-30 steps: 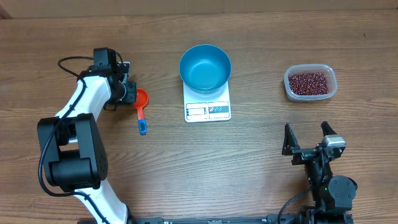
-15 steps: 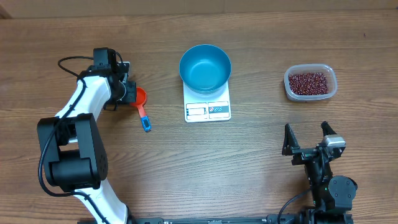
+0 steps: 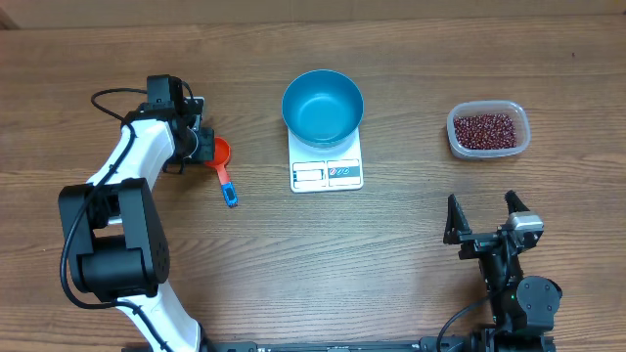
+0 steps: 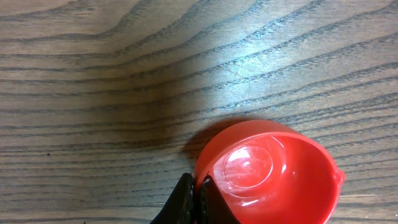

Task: Scoop item into bowl and weigh 150g on scale
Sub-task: 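Lift the red scoop with the left gripper and raise it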

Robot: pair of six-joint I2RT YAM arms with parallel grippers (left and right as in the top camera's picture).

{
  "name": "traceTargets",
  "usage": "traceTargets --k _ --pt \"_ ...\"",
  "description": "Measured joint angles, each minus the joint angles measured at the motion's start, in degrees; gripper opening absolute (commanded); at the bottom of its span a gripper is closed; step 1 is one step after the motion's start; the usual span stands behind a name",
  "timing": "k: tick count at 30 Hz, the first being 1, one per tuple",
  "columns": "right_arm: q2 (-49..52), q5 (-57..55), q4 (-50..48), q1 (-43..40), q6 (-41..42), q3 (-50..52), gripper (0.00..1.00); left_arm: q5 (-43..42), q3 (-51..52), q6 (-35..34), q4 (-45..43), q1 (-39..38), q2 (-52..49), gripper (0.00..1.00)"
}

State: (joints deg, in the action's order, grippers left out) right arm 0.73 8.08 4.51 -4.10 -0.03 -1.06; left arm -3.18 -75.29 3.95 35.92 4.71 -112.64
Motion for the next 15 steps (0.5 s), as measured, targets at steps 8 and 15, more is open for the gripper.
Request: traceTargets --k 8,15 --pt "0.0 0.02 -0.04 0.02 0.02 0.0 1.0 0.0 0.0 0.0 0.02 -0.02 0.0 0.04" --pt "0.0 -0.02 0.0 0.02 0.0 0.0 1.0 -0.07 -0.42 -0.66 2.8 -0.02 0.02 0.04"
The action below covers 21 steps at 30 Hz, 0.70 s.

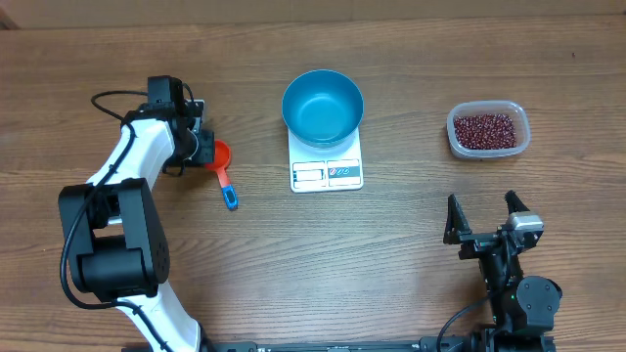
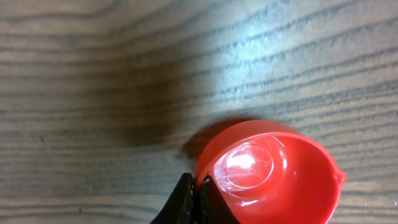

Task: Scoop item into bowl and weigh 150g on scale
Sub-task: 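Lift the red scoop with the left gripper and raise it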

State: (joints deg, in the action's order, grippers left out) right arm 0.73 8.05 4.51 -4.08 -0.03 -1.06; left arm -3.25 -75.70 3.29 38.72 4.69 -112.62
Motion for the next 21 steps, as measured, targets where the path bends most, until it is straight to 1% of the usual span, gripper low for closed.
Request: traceTargets --k 4,8,15,21 --pt "0.0 0.02 -0.02 0.0 0.02 0.0 1.0 -0.96 -0.22 -0.44 1.49 0.0 1.22 0.04" --pt "0.0 0.02 0.0 -0.02 0.02 0.0 1.0 -1.4 -0.24 -2.29 4.11 -0.09 5.66 0.04" --pt "0.0 0.02 -0.02 0.0 0.02 0.0 1.0 -1.7 -0.63 -7.72 5.64 -0.09 18.1 0.04" --pt "0.0 0.02 -0.02 0.0 0.02 0.0 1.0 -1.73 -0.85 -11.13 9.79 -0.09 28.37 0.04"
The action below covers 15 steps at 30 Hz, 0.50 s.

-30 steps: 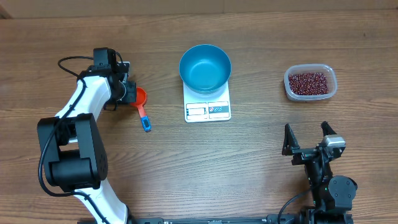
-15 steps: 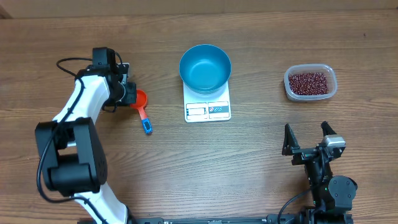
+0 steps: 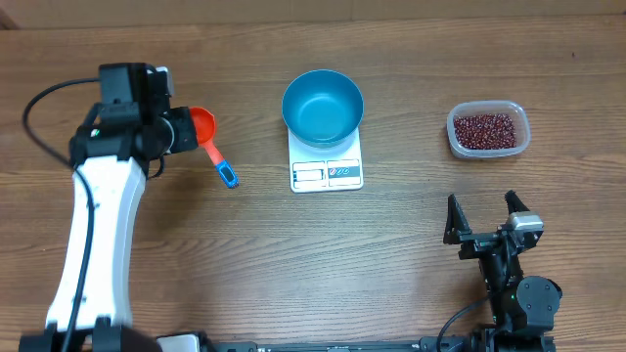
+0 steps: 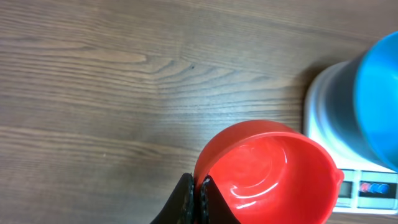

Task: Scoop item into bowl and weigh 150g on scale
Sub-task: 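Lift the red scoop with the left gripper and raise it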

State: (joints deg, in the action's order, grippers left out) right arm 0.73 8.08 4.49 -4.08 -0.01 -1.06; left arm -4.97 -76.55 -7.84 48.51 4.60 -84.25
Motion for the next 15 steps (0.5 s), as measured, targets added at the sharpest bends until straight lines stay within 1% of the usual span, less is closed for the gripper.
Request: traceTargets --k 5,15 --pt "0.0 0.0 0.0 0.0 0.02 0.0 1.0 0.5 0.0 -4.33 3.91 0.0 6.73 0.04" --pt "0.0 0.0 0.0 0.0 0.0 0.0 1.0 0.44 0.0 -21.53 12.33 0.0 15.82 0.04"
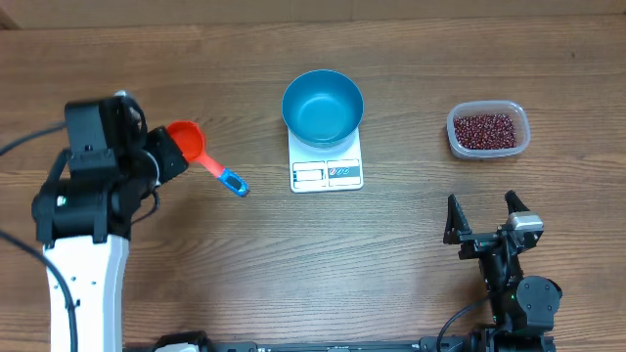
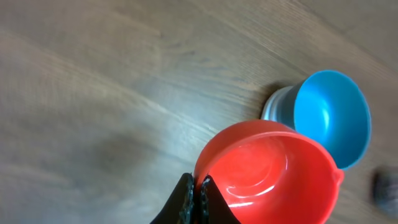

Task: Scoop item into bowl and weigh 150g on scale
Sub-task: 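Lift the red scoop with the left gripper and raise it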

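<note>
A red scoop (image 1: 186,140) with a blue-tipped handle (image 1: 232,181) hangs in the air at the left, its empty cup (image 2: 267,171) held by the rim in my left gripper (image 2: 194,190), which is shut on it. The blue bowl (image 1: 323,107) stands empty on the white scale (image 1: 327,172) at the table's middle; the left wrist view shows the bowl (image 2: 329,118) far below. A clear tub of red beans (image 1: 487,130) sits at the far right. My right gripper (image 1: 483,215) stands open near the front right, away from everything.
A bare wooden table (image 1: 391,254) carries the things. The left arm's white body (image 1: 83,254) rises over the left side. The scale's display (image 1: 327,174) faces the front edge.
My left arm has risen and drawn back toward the front left with the scoop, which is higher and tilted, handle pointing right and down. The right gripper has not moved.
My left gripper was shut on the scoop's rim while the cup lay on the table left of the scale. It stayed so a moment later. Then the scoop was lifted off the wood, and now it is held higher, with the bowl showing far below.
</note>
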Robot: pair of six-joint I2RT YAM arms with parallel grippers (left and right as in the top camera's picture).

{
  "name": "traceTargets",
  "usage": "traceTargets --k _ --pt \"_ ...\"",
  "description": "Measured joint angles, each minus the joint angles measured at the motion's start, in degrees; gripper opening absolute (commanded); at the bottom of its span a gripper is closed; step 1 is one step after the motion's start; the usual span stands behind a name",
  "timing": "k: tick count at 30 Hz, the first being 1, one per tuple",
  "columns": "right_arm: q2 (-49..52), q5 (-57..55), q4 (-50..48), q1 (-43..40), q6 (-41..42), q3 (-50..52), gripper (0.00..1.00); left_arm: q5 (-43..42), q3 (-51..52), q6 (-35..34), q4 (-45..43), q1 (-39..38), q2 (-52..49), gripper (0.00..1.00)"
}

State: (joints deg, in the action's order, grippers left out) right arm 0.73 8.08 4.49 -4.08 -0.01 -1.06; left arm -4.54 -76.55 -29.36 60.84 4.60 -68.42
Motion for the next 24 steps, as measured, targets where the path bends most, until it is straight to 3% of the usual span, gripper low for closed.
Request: traceTargets --k 12,24 --pt "0.0 0.0 0.02 0.0 -0.02 0.0 1.0 -0.02 -0.04 -24.5 12.13 0.0 2.95 0.04" --pt "0.0 0.0 0.0 0.0 0.0 0.0 1.0 -0.46 -0.04 -28.83 14.21 0.0 2.95 0.04"
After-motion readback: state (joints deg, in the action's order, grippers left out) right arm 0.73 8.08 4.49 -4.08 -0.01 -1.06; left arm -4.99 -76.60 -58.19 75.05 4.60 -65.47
